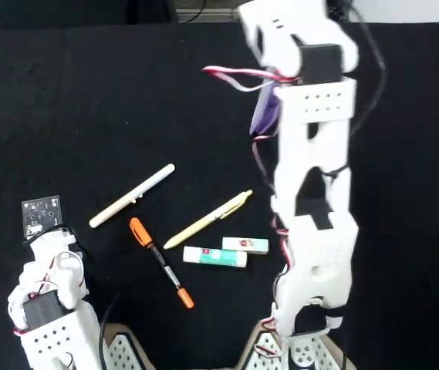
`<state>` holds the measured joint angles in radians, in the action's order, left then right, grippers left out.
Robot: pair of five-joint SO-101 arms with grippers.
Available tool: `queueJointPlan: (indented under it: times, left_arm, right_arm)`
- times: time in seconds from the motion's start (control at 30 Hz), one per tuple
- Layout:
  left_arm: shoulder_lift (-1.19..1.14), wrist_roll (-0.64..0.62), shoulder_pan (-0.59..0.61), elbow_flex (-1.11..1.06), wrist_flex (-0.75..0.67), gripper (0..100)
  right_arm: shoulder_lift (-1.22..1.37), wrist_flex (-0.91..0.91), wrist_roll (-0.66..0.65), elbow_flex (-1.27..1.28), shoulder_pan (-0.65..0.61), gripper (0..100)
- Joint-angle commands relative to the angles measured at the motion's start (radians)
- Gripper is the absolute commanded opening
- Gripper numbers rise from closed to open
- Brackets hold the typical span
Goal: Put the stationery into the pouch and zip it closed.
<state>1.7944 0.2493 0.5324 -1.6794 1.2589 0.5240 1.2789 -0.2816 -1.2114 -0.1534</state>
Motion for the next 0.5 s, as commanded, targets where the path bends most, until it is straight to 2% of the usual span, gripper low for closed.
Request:
queueJointPlan:
  times: [0.0,0.3,0.47]
  left_arm:
    - [-0.002,-0.011,0.004,-0.022,0.002,3]
    - [-0.002,-0.011,0.004,-0.022,0.002,3]
    - [-0.002,-0.011,0.004,-0.022,0.002,3]
  right_arm:
    - [-0.076,0.095,0.009,-0.007,-0.140,1.1]
    - [-0.070,0.232,0.009,-0.001,-0.301,1.1]
    - [-0.058,0.339,0.009,-0.002,-0.434,1.1]
